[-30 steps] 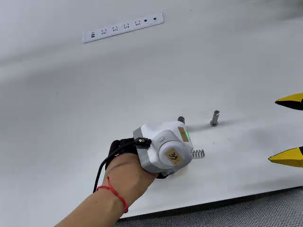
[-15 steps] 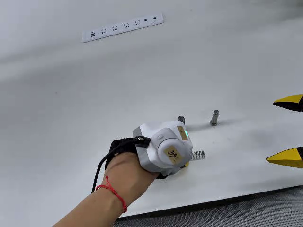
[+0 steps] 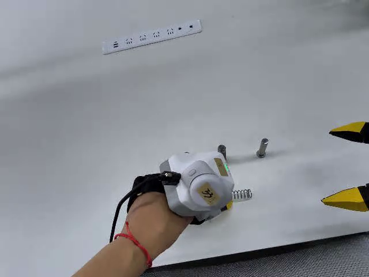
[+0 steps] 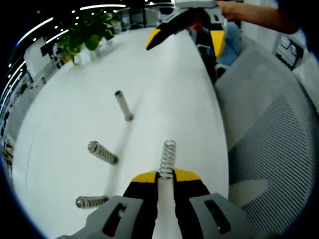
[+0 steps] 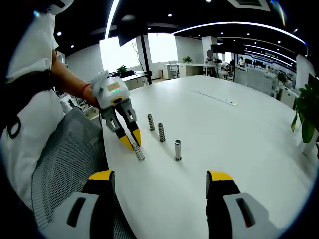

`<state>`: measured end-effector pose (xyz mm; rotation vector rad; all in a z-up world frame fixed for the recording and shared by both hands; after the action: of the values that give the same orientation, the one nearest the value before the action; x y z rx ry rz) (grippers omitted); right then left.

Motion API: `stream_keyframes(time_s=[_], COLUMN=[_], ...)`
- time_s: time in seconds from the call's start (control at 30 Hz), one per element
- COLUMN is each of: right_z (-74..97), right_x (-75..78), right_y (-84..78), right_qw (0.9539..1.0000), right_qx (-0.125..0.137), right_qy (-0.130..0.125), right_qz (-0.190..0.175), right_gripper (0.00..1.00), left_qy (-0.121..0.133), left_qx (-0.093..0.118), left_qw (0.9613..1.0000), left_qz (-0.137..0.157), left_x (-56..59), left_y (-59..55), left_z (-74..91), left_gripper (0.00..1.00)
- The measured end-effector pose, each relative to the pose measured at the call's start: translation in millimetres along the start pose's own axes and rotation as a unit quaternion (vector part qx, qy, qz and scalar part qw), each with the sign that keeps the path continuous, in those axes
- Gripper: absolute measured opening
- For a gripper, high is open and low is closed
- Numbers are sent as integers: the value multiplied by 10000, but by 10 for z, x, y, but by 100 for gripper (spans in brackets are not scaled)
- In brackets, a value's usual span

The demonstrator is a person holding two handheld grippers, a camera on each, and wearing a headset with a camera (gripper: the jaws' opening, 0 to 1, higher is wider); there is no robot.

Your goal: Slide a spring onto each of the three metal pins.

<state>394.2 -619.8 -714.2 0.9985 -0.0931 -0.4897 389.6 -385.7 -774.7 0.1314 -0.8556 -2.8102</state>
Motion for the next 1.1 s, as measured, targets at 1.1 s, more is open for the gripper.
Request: stream_keyframes(time_s=[1.1], right_z=[-86], right_x=[-135], right_y=[585], right_qw=[9956], right_qx=[800], right_qy=[309], right_qz=[-383], right_gripper=[55], left_qy=[282], left_qx=[2025], left_qw=[9752], left_qz=[851], left_x=[-60], left_y=[439], left_z=[680], left_gripper=[11])
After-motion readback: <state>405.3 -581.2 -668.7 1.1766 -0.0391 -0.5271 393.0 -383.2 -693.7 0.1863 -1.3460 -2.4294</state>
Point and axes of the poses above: the centre of the closed fingertips' face, and the gripper's own axes: z roughly backward along the fingers, x roughly to its right, y roughly out of its top, the point moved 8 cm from there along z, roughly backward along the fingers, and after that the axes turned 2 degrees about -z, right-handed, at the moved point
